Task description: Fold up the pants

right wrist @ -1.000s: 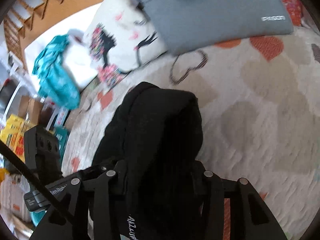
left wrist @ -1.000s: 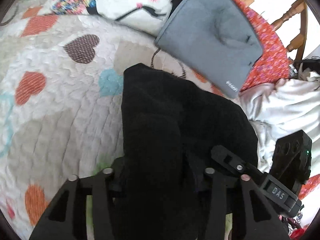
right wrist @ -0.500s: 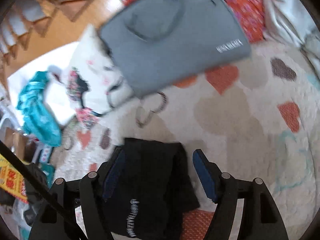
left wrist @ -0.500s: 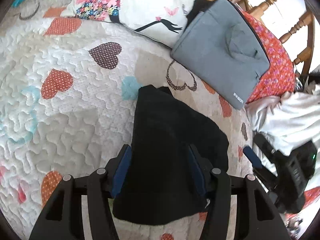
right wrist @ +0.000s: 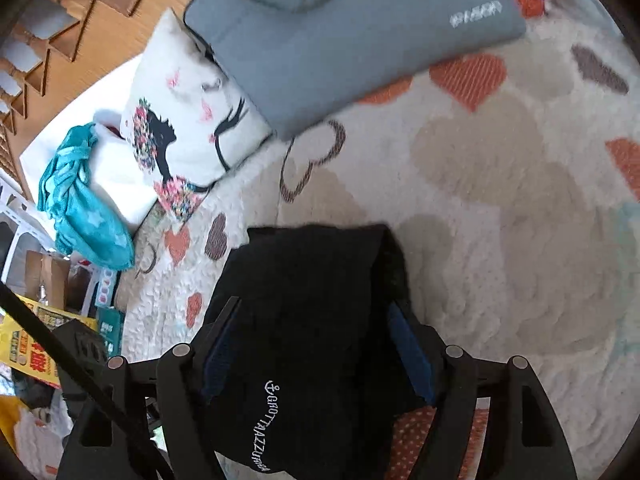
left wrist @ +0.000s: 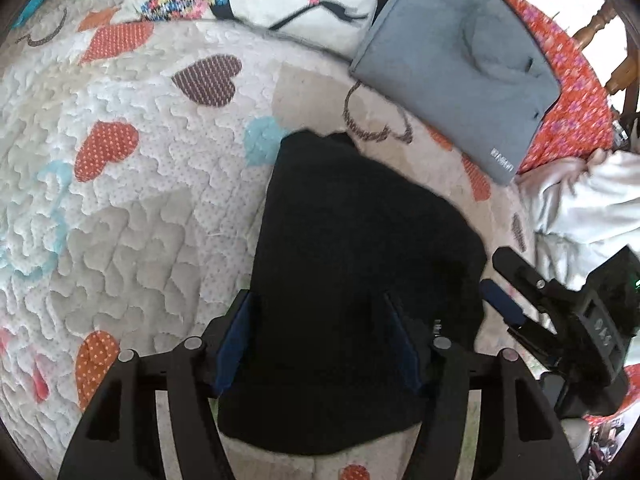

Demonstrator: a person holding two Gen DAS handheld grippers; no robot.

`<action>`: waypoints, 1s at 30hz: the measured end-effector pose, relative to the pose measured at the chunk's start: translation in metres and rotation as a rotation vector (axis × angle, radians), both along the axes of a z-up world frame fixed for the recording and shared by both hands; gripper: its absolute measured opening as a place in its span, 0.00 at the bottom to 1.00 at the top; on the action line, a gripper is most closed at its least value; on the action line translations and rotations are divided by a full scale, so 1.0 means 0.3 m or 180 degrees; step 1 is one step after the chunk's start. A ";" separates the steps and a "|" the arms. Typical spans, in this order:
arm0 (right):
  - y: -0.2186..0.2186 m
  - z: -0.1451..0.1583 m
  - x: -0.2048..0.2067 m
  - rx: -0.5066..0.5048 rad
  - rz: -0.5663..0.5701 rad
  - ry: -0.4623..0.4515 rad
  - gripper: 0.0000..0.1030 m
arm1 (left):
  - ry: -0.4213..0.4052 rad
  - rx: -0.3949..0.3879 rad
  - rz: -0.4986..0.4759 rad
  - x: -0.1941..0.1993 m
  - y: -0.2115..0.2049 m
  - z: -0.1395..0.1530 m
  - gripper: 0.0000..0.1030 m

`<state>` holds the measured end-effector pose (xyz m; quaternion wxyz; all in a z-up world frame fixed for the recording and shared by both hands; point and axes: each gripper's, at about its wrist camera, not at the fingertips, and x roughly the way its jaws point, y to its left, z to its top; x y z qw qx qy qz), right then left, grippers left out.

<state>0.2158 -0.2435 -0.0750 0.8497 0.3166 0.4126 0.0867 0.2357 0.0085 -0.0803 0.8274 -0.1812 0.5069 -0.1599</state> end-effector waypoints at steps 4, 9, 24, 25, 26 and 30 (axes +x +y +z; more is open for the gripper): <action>-0.032 0.044 -0.044 -0.0093 -0.0081 -0.0067 0.76 | -0.0392 0.0097 0.0100 -0.061 0.032 0.101 0.61; -0.034 0.083 -0.116 -0.0325 -0.0087 -0.0109 0.77 | -0.0946 0.0445 0.0220 -0.139 0.047 0.204 0.61; 0.092 0.163 -0.422 -0.1566 0.0022 -0.0317 0.81 | -0.1679 0.1006 0.0643 -0.436 0.133 0.293 0.75; 0.090 0.165 -0.442 -0.1562 -0.0015 -0.0320 0.82 | -0.1653 0.0983 0.0662 -0.454 0.140 0.286 0.76; 0.090 0.163 -0.460 -0.1548 -0.0060 -0.0315 0.83 | -0.1625 0.0967 0.0675 -0.470 0.145 0.278 0.78; 0.101 0.115 -0.517 -0.1450 -0.0185 -0.0195 0.84 | -0.1608 0.1008 0.0648 -0.514 0.132 0.256 0.84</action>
